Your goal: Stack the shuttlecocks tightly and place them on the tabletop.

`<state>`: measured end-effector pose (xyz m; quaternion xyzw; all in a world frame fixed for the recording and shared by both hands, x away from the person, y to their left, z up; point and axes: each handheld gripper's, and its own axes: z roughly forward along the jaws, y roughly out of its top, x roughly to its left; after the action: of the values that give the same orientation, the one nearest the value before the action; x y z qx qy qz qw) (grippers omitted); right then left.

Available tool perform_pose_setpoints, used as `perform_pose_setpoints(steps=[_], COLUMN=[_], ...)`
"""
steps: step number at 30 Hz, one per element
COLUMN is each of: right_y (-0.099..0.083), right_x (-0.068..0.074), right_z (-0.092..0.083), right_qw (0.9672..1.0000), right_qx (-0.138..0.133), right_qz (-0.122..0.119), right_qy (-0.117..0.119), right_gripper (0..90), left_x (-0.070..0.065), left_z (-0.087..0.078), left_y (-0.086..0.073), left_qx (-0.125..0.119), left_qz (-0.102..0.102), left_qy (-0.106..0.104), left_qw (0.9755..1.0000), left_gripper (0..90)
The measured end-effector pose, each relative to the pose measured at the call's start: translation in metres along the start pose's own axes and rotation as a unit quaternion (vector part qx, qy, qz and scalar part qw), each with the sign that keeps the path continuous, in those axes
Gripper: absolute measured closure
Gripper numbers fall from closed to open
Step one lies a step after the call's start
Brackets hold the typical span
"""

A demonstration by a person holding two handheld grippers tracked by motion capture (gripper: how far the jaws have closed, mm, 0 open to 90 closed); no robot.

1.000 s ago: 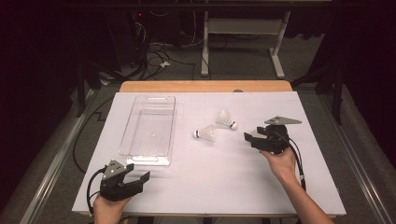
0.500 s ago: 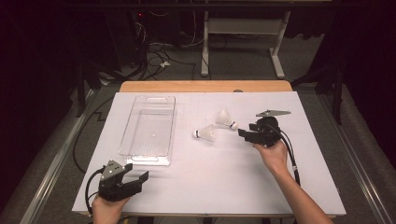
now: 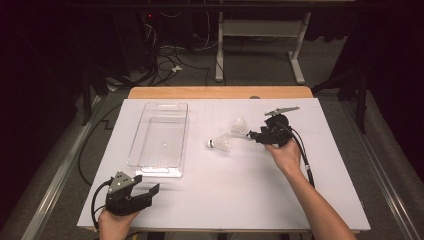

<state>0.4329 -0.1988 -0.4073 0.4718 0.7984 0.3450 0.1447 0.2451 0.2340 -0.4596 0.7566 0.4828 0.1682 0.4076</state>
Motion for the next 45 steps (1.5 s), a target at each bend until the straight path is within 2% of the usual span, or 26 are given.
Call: perform_pose_setpoints(steps=[4,8,12,17,22,36,45], right_y=[0.01,0.018,0.028,0.039,0.047,0.071,0.075], right_x=[0.002,0.006,0.007,0.007,0.006,0.008,0.009], right_z=[0.005,0.008,0.012,0.017,0.028,0.054,0.069], right_qw=[0.9999,0.9998,0.9994,0.9991,0.9982,0.9952,0.9933], right_qx=[0.014,0.017,0.027,0.037,0.054,0.085,0.097], right_qz=[0.002,-0.009,-0.01,-0.003,0.004,0.034,0.04], right_qy=[0.003,-0.009,-0.018,-0.022,-0.026,-0.037,-0.049], right_gripper=[48.5,49.4,49.7,50.0,50.4,48.1,47.3], left_x=[0.001,0.002,0.003,0.004,0.002,0.004,0.005], left_z=[0.0,-0.001,0.001,0.002,0.003,0.003,0.004], left_y=[0.0,0.0,0.0,0.0,0.0,0.0,0.0], left_qx=[0.001,0.001,0.007,0.011,0.021,0.02,0.022], left_qz=[0.0,0.001,0.0,0.001,0.016,0.01,0.009], left_qy=[0.0,0.003,0.005,0.006,0.015,0.007,0.004], left_qw=[1.0,1.0,1.0,0.9999,0.9995,0.9997,0.9997], left_gripper=[29.8,29.8,29.7,29.5,29.4,29.4,29.4])
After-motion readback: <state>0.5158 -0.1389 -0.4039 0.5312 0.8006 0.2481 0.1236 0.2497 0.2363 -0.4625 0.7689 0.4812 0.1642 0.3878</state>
